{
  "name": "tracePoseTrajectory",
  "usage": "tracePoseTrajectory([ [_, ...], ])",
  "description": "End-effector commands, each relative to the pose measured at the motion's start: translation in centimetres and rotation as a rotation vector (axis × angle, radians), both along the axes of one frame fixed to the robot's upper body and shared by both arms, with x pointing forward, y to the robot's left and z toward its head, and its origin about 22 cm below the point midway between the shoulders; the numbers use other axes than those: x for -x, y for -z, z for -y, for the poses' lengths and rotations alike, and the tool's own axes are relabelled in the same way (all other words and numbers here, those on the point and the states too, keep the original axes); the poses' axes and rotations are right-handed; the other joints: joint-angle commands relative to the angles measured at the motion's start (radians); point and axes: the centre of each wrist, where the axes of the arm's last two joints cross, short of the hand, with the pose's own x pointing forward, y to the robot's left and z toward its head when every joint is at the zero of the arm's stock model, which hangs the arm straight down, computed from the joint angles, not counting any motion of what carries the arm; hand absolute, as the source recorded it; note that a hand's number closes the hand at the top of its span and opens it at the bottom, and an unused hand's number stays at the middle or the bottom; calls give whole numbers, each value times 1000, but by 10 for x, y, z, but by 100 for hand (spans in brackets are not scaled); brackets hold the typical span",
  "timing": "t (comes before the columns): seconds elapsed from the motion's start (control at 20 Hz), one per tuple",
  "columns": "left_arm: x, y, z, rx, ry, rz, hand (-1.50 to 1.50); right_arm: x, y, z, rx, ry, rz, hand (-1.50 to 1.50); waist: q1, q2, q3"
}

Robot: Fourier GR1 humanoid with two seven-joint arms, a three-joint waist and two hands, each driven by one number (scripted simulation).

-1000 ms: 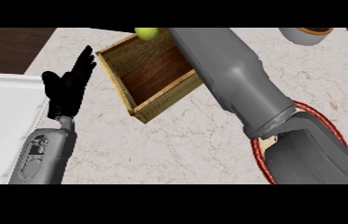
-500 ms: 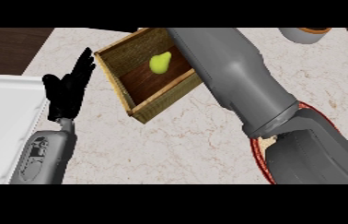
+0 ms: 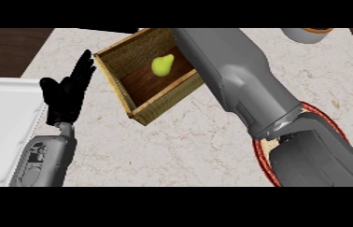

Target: Pick the pear from the placemat and place it in the basket

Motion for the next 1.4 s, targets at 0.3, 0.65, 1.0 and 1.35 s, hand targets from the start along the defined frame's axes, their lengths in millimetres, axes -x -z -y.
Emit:
tracePoseTrajectory([
  [0.3, -5, -9, -3, -4, -19, -4, 0, 4, 18, -1, 22, 110, -80, 150, -16, 1, 1],
  [0.65, -4, -1, -1, 15, -28, 9, 0, 5, 39, 4, 55, 122, -127, 150, -26, 0, 1],
  [1.0, 3, -5, -14, 1, -23, -13, 0, 5, 47, 7, 41, 112, -187, 150, -37, -3, 2],
  [1.35, 1, -10, -23, -11, -33, 10, 0, 9, 54, 6, -36, 130, -206, 150, -24, -1, 2],
])
